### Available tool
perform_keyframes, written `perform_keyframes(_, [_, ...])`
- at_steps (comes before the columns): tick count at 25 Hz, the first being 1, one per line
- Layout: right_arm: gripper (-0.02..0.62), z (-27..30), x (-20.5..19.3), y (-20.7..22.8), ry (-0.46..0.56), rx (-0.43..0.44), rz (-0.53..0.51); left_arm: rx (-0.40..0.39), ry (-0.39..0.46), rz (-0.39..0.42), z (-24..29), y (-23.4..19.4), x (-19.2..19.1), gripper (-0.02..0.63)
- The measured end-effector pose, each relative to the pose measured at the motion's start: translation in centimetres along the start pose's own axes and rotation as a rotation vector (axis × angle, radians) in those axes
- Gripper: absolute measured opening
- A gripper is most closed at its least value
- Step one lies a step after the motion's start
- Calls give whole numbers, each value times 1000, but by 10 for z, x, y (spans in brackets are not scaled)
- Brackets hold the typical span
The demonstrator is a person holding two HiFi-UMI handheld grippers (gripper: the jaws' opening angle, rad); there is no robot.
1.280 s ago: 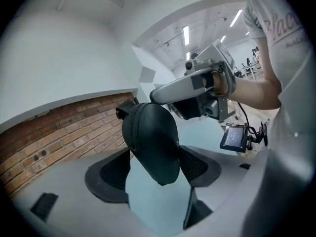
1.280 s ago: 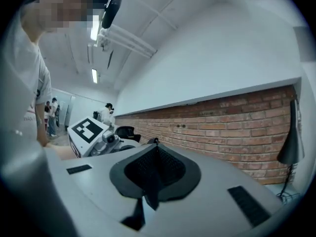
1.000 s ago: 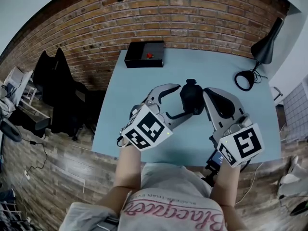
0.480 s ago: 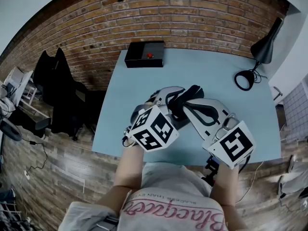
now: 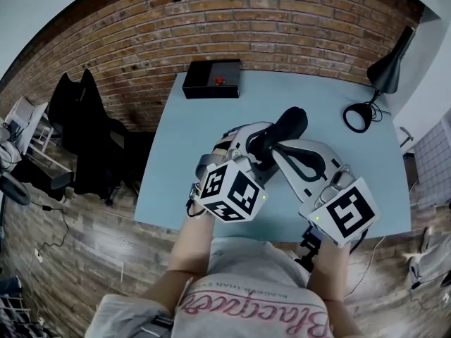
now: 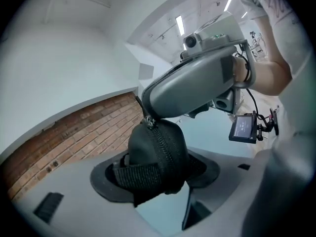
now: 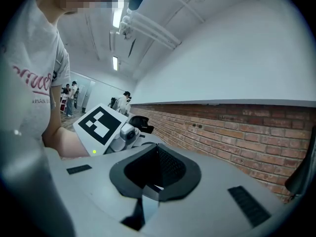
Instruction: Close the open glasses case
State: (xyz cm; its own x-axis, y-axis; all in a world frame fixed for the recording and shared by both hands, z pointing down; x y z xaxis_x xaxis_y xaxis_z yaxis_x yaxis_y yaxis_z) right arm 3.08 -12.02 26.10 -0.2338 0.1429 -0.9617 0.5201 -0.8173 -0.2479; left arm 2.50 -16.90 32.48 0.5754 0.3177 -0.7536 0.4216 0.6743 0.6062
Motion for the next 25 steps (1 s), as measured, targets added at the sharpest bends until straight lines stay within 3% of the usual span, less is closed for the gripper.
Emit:
perform_keyframes(11, [21,-22,-19,37,-58,-140,40,-88,74,12,-8,8,1,281])
perform_keyframes(25, [21,-35,-47,60,-46,-195,152,-146,225,2,-43,13,3,281])
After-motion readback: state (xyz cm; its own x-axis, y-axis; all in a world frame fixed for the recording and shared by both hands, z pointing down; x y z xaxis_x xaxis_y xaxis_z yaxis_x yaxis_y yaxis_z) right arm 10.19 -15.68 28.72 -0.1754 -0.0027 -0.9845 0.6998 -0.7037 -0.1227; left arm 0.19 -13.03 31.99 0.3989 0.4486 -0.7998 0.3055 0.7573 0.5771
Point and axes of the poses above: the fingertips, and each gripper's own axes: z forward along the fingers, y to its right, x out of its top, the point moved 3 cm from there along -z, backward along the fingers, and after that the axes turned 6 degrees about x, right-handed, at the moved point
